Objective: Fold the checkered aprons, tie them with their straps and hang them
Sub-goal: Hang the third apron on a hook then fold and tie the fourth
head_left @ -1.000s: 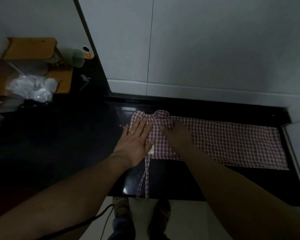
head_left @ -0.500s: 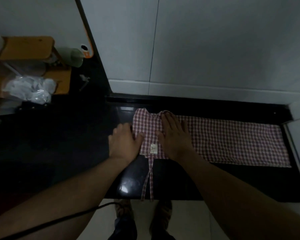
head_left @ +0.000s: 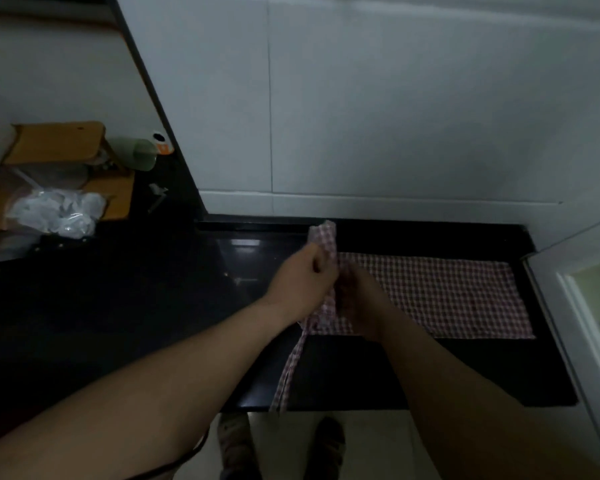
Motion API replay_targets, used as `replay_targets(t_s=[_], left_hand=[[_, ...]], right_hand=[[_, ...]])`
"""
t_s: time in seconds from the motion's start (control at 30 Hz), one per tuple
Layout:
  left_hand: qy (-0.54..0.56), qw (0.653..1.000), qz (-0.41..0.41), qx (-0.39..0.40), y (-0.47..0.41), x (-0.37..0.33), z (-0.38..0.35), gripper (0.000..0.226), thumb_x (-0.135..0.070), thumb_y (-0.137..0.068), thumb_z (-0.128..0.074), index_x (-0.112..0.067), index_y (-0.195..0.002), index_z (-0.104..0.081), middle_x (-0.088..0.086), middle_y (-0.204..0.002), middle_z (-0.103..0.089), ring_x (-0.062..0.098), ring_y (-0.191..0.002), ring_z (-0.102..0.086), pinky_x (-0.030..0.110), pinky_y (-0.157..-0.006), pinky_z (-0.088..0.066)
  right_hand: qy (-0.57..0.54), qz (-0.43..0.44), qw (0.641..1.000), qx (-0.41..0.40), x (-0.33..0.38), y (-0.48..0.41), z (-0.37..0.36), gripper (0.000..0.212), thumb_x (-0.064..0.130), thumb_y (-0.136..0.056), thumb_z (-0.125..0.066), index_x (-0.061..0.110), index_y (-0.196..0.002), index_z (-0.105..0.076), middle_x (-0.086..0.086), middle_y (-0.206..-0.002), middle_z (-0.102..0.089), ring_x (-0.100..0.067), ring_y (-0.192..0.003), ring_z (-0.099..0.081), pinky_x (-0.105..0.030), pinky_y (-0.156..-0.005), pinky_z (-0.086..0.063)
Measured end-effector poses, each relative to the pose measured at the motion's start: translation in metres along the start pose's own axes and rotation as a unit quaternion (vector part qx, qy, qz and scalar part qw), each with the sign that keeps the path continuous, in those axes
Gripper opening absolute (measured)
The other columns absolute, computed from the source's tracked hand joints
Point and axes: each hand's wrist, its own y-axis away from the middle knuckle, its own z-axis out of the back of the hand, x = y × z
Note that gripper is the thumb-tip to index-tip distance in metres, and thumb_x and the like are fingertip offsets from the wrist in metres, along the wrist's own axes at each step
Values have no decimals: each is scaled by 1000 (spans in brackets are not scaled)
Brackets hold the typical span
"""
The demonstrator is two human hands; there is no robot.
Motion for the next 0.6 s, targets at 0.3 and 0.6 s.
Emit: replay_targets(t_s=[0.3, 0.6], left_hand=[[-352, 927, -116, 65, 13, 69, -67, 71, -53, -108, -40, -22, -167, -16, 1, -175, -6, 15, -161, -1, 34, -130, -2], [-164, 966, -75, -187, 8, 49, -77, 42, -20, -109, -44, -16, -150, -50, 4, -154, -50, 19, -143, -46, 32, -119, -32]], right_hand=[[-64, 2, 998, -25, 3, -1, 76, 87, 90, -86, -33, 21, -129, -65, -7, -126, -71, -28, -118, -67, -42, -91, -55], [284, 136, 938, -143, 6, -9, 96, 21, 24, -104, -52, 15, -100, -71, -9, -100, -74, -30, -91, -72, -46, -84, -62]])
